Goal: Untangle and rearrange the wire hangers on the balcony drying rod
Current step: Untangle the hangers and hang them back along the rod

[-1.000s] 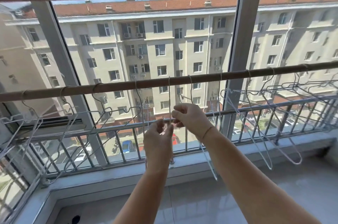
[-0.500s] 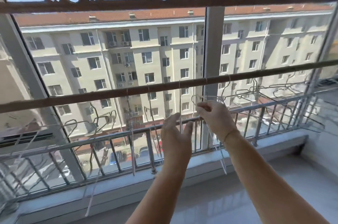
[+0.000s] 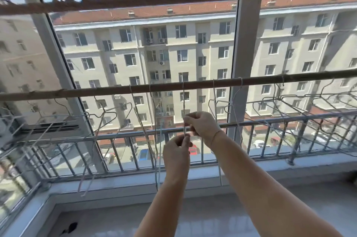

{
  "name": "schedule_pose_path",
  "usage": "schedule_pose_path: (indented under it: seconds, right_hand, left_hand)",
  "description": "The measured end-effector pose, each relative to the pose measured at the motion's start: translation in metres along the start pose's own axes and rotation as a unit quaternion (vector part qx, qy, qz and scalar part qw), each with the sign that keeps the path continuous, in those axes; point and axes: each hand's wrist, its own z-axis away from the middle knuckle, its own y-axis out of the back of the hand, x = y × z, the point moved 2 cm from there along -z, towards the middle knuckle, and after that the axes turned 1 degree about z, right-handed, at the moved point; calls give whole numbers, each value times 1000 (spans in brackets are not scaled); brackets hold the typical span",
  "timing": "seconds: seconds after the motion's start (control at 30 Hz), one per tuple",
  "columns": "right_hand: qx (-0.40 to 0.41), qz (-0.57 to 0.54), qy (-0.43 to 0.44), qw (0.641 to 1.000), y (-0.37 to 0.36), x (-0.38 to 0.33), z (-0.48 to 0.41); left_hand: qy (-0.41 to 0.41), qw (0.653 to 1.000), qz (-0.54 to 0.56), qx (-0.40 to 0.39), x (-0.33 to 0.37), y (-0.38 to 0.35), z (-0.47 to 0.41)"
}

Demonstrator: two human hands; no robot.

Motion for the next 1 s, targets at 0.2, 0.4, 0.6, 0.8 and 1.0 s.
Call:
schedule_pose_path:
  seconds: [0.2,0.4,0.6,0.8,1.0]
  right_hand:
    - [4,-37,-17,999,-7,-4,-20]
    - [21,-7,-31,999,-12,21,-27]
    - [38,15,-66,997,-22,56,-15]
    - [51,41,-71,995,-20,96,13]
    - [70,189,-69,977,-5,130,20]
  left_hand:
    - [-27,1000,-3,8,12,-8,-24]
    - [-18,999,-37,-23,-10,-7,-33]
    - [3,995,-79,-59,-40,-1,-28]
    - [56,996,-46,-49,-94,18,4]
    - [115,987,-42,-106,-140,56,12]
